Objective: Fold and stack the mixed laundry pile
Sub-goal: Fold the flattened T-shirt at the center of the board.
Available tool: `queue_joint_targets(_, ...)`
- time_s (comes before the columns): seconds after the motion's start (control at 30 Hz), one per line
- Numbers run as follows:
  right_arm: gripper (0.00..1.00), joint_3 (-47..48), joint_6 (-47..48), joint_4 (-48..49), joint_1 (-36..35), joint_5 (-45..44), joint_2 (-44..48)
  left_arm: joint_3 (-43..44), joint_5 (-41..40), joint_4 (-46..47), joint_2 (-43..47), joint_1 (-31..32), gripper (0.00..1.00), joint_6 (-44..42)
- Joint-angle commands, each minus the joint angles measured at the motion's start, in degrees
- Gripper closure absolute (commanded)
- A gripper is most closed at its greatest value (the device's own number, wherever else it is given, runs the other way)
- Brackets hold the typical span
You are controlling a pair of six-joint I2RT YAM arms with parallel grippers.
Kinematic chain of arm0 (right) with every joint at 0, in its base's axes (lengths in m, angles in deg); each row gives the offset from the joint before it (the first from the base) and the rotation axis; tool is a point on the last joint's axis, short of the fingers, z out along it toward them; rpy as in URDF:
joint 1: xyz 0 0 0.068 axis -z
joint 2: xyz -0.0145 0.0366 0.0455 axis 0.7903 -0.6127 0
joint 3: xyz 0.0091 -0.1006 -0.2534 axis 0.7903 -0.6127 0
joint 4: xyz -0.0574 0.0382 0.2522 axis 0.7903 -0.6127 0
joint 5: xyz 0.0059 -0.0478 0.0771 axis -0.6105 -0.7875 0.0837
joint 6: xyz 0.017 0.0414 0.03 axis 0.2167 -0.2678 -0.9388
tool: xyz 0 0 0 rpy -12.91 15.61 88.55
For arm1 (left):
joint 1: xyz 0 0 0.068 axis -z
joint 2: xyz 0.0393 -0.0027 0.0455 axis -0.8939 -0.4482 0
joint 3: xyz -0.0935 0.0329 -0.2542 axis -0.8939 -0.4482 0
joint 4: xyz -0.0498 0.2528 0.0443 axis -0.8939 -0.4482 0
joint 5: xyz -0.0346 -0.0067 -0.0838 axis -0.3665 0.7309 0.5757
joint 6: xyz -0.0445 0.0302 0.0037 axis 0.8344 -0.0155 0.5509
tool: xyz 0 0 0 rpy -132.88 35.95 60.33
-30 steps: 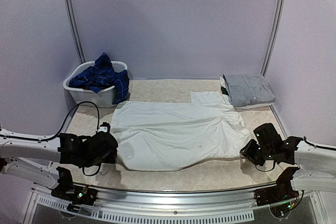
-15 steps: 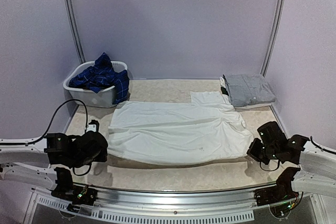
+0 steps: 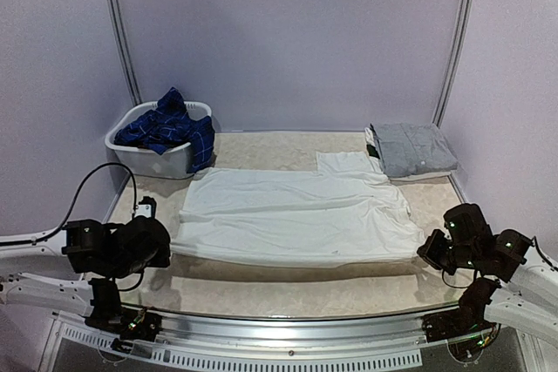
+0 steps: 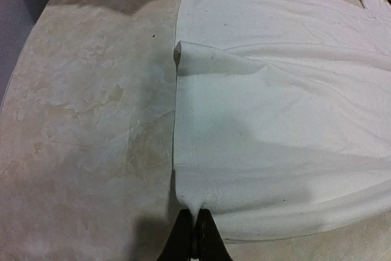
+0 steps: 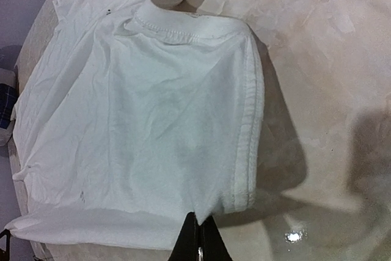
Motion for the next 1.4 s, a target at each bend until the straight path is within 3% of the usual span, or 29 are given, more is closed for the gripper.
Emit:
queue_joint_targets(0.0, 1.00, 4.4, 2.0, 0.6, -0.3, -3.1, -2.6, 3.8, -5.3, -3.1, -2.6, -1.7, 1.00, -1.5)
queue_joint_targets(0.3, 1.00, 16.3, 6.9, 1.5, 0.3, -11.2, -17.7, 8.6, -2.3, 2.5, -12.2, -11.8, 1.00, -9.8)
queue_joint_targets(0.63, 1.00, 22.6, 14.0, 10.7, 8.9, -8.0, -33.7, 13.2, 4.3, 12.4, -22.7, -24.9, 1.00, -17.0)
queue_joint_targets(0.87, 1.00, 30.1, 15.7, 9.8, 10.5, -9.2, -47.8, 16.8, 7.7, 15.9, -34.0, -27.9, 1.00, -18.6)
queue_joint_targets(1.07, 1.00, 35.7, 16.0, 8.9, 11.3, -9.2, -59.5, 17.7, 8.2, 16.9, -38.6, -29.8, 1.00, -19.3)
queue_joint_targets(1.23, 1.00, 40.3, 16.0, 6.9, 11.6, -10.7, -66.2, 18.4, 9.3, 19.7, -42.8, -31.2, 1.00, -20.4)
queue_joint_targets(1.37, 1.00, 41.8, 17.6, 5.9, 11.6, -10.9, -66.3, 18.0, 10.9, 22.1, -43.0, -31.3, 1.00, -21.7)
